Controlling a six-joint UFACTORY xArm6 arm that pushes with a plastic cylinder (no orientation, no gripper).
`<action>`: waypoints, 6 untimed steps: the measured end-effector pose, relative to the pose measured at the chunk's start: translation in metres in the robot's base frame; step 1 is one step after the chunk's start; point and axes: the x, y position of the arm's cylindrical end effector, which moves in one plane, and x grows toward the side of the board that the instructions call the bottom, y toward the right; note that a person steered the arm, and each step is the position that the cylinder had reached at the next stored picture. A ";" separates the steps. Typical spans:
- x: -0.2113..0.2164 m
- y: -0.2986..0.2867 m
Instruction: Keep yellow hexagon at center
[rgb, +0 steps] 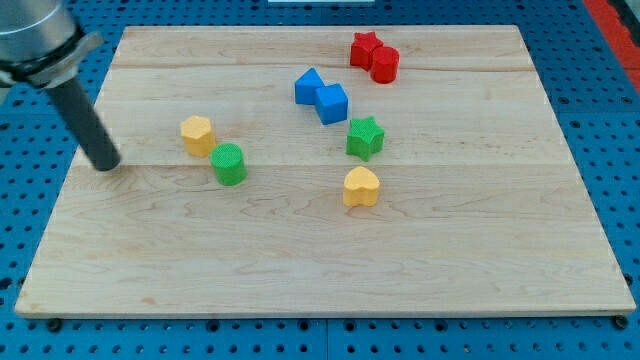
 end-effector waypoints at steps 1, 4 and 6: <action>-0.020 0.057; -0.067 0.107; -0.075 0.172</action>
